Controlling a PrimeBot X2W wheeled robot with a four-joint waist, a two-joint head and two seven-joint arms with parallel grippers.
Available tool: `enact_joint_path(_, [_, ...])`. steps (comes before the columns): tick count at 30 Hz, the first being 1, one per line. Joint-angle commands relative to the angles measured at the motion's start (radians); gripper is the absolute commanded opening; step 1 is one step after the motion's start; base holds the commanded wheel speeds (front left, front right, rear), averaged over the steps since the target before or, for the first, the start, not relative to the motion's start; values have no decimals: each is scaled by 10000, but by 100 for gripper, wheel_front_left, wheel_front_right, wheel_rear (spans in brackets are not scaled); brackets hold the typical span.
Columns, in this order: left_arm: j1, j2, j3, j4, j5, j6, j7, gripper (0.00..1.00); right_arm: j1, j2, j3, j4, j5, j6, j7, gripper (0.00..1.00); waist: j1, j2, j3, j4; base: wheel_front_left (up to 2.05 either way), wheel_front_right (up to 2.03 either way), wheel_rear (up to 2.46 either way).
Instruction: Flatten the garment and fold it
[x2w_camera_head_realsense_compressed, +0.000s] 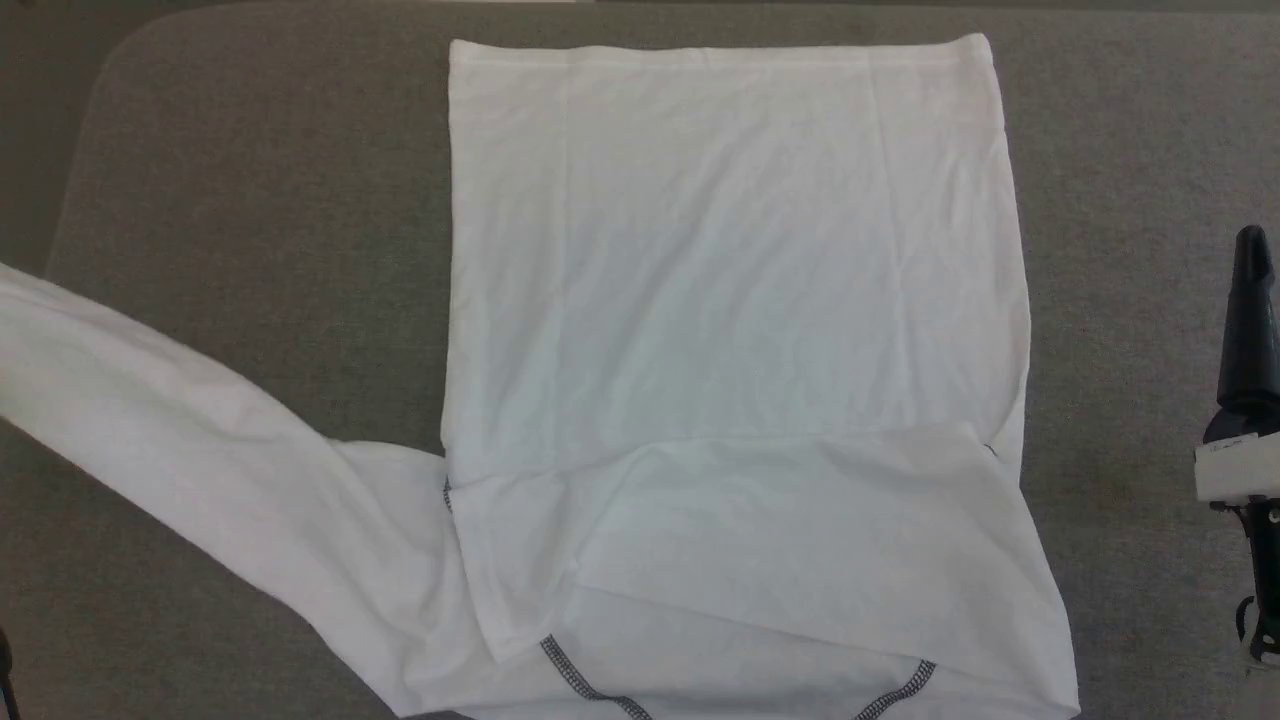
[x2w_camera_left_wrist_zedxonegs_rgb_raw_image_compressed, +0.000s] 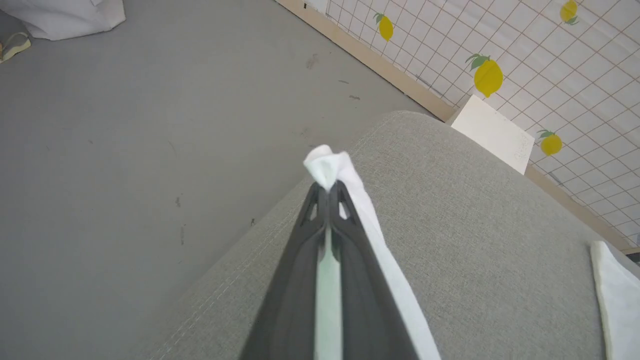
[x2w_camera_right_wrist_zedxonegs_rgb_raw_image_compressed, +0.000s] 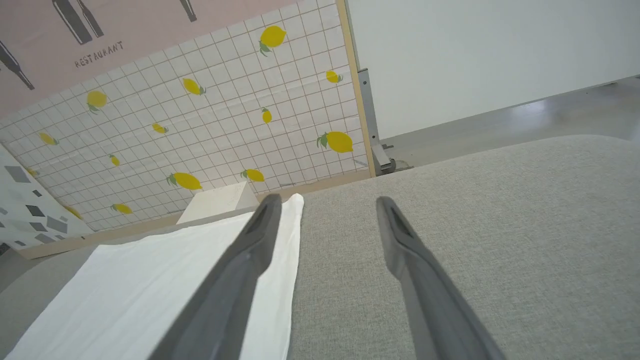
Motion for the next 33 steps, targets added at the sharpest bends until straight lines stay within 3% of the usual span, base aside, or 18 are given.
enact_joint_path(1, [348, 111, 129, -63, -112, 16, -84, 0, 112, 3, 35, 64, 97, -13, -55, 100, 1, 0, -922, 477, 0, 0, 0])
enact_joint_path(8, [1267, 179, 462, -419, -214, 224, -19, 0, 329, 3, 102, 196, 68, -13, 59, 100, 1, 0, -1672, 602, 0, 0, 0])
enact_joint_path(14, [1514, -120, -15, -1630, -266, -263, 78, 0, 472, 3, 163, 360, 140, -13, 55, 100, 1, 0, -2093, 592, 0, 0, 0])
enact_joint_path(18, [1582, -861, -693, -2835, -466, -662, 220, 0, 596, 3, 195, 519, 207, -13, -13, 100, 1, 0, -2329, 572, 0, 0, 0])
enact_joint_path(22, [1333, -2008, -1642, -3961, -1107, -1180, 681, 0, 671, 3, 102, 568, 239, -13, -29, 100, 1, 0, -2525, 568, 0, 0, 0])
enact_joint_path(25, [955, -2920, -2709, -4512, -1045, -1237, 895, 0, 711, 3, -9, 578, 240, -13, 5, 100, 1, 0, -2675, 536, 0, 0, 0])
enact_joint_path(29, [674, -4051, -4400, -4345, -666, -1268, 1179, 0, 717, 3, -180, 641, 293, -13, 44, 100, 1, 0, -2720, 375, 0, 0, 0])
enact_joint_path(33, [584, -4517, -5964, -3480, -894, -1427, 1079, 0, 613, 3, -111, 715, 378, -13, 60, 100, 1, 0, -2597, -82, 0, 0, 0])
